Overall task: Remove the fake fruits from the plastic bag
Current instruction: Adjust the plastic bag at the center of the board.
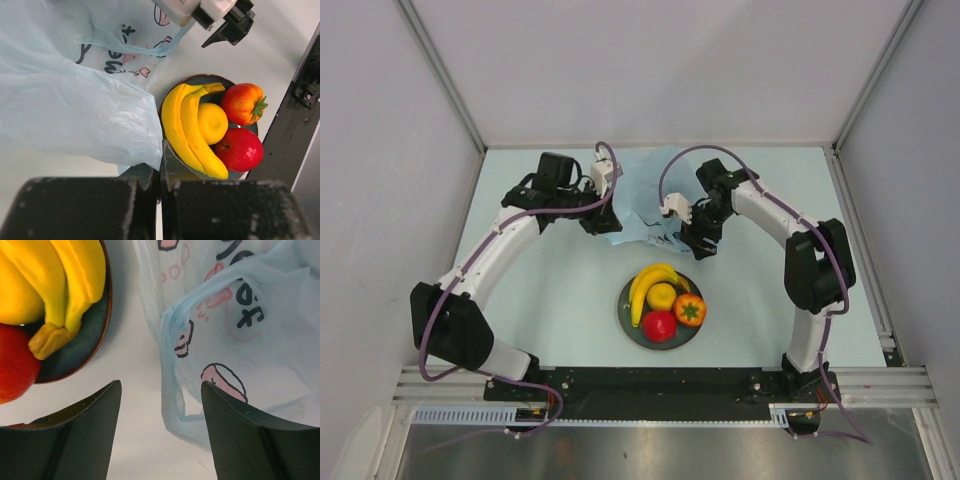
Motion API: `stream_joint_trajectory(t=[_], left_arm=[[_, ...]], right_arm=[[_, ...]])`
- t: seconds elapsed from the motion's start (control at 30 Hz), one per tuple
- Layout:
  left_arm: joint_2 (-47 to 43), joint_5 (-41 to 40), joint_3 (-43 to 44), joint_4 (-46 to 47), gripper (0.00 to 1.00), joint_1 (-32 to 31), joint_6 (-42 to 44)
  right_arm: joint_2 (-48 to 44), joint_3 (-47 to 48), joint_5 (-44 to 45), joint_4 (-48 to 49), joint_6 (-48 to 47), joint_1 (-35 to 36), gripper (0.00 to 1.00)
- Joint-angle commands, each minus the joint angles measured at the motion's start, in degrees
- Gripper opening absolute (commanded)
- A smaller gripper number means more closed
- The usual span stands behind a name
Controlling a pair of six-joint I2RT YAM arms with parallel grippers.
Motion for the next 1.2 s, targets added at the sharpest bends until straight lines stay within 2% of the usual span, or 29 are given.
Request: stream_joint_trajectory(t=[0.0, 0.07, 0.1, 0.17, 0.2, 0.27, 0.3, 0.37, 0.43, 0.47, 0.53, 0.57, 0.6, 0.63, 0.67, 0.7, 0.77, 0.8, 0.87, 0.9, 0.97, 1.0, 1.13, 1.17], left_arm=[[-0.78, 1.60, -0.54, 1.92, 0.00, -0.03, -0.62], [-0.60, 1.34, -0.63, 1.92, 0.00, -0.03, -0.54], [-0.60, 1.25, -0.45, 1.75, 0.00, -0.03, -0.45], [-0.08, 0.38, -0.19, 1.66, 0.00, -0.03, 0.16], [0.27, -0.32, 0.25, 1.22, 0.00, -0.03, 0.69], [1.24, -1.99, 1.30, 0.35, 0.00, -0.03, 2.88], [3.16, -4.09, 3.40, -1.31, 0.00, -0.03, 3.94], [5.97, -5.77, 6.83, -3.95, 0.00, -0.03, 7.45], [10.46, -8.49, 13.24, -7.12, 0.00, 0.32, 9.91], [11.78, -9.20, 15.96, -7.91, 0.00, 0.67, 10.71], [16.33, -12.17, 25.44, -9.94, 0.00, 1.38, 13.77], [17.93, -13.06, 29.48, -10.64, 0.00, 1.55, 14.92], [19.94, -14.12, 38.40, -11.86, 0.00, 1.99, 15.98], [23.71, -15.52, 43.36, -12.49, 0.00, 2.17, 17.29], [25.92, -16.06, 48.54, -12.84, 0.00, 2.43, 17.39], [27.77, -16.76, 58.51, -12.23, 0.00, 2.87, 16.26], [30.95, -17.73, 66.40, -9.96, 0.00, 3.14, 14.76], [30.78, -17.47, 68.78, -6.03, 0.00, 3.05, 13.80], [26.76, -15.55, 66.01, -0.92, 0.00, 2.88, 12.30], [24.73, -14.40, 60.60, 2.85, 0.00, 2.27, 11.60], [19.47, -11.51, 54.34, 4.90, 0.00, 1.47, 11.24], [18.13, -10.62, 48.13, 5.34, 0.00, 0.42, 11.15], [13.12, -8.68, 33.15, 2.37, 0.00, -2.83, 11.86], [12.33, -8.42, 27.47, 1.93, 0.00, -3.45, 11.51]], right_arm=[[2.41, 2.00, 3.62, -0.36, -2.39, 0.04, 0.64], [3.72, 3.05, 3.63, 0.08, -2.13, -0.22, 0.55], [4.16, 3.75, 3.28, 0.35, -1.60, -0.40, 0.43], [5.13, 7.43, 0.58, 0.00, 0.68, -1.54, 0.28], [5.57, 9.19, -0.84, -0.18, 1.82, -1.98, 0.15], [7.32, 17.41, -6.87, -0.79, 7.67, -4.78, 0.08], [8.20, 21.47, -9.44, -1.05, 10.16, -6.19, 0.00], [10.39, 32.51, -17.50, 0.07, 19.87, -8.56, 0.00], [11.64, 36.61, -19.30, 4.80, 26.76, -10.86, 0.00], [11.64, 38.28, -19.92, 10.57, 29.05, -11.30, 0.00], [12.25, 43.55, -20.19, 18.15, 39.67, -13.05, 0.00], [12.77, 45.05, -18.88, 28.63, 45.37, -13.84, 0.00], [13.65, 47.07, -17.21, 34.83, 56.47, -15.85, 0.00], [14.18, 47.87, -15.11, 40.98, 63.37, -16.91, 0.00], [15.14, 48.84, -10.83, 51.66, 68.66, -17.88, 0.00], [16.11, 53.89, -7.21, 53.42, 72.72, -18.59, 0.00], [17.79, 57.79, -0.35, 53.52, 68.21, -17.90, 0.00], [17.70, 58.51, -0.58, 54.13, 67.67, -17.98, 0.00], [15.87, 57.64, -1.81, 53.88, 68.02, -18.42, 0.00], [14.64, 56.42, -3.03, 53.35, 67.66, -18.59, 0.00], [10.87, 50.10, -7.93, 51.86, 67.66, -19.82, 0.00], [9.54, 47.38, -9.54, 51.33, 67.57, -20.61, 0.00], [2.78, 32.62, -14.03, 48.87, 67.40, -24.65, 0.00], [-0.81, 23.88, -13.86, 49.39, 64.87, -25.44, 0.00]])
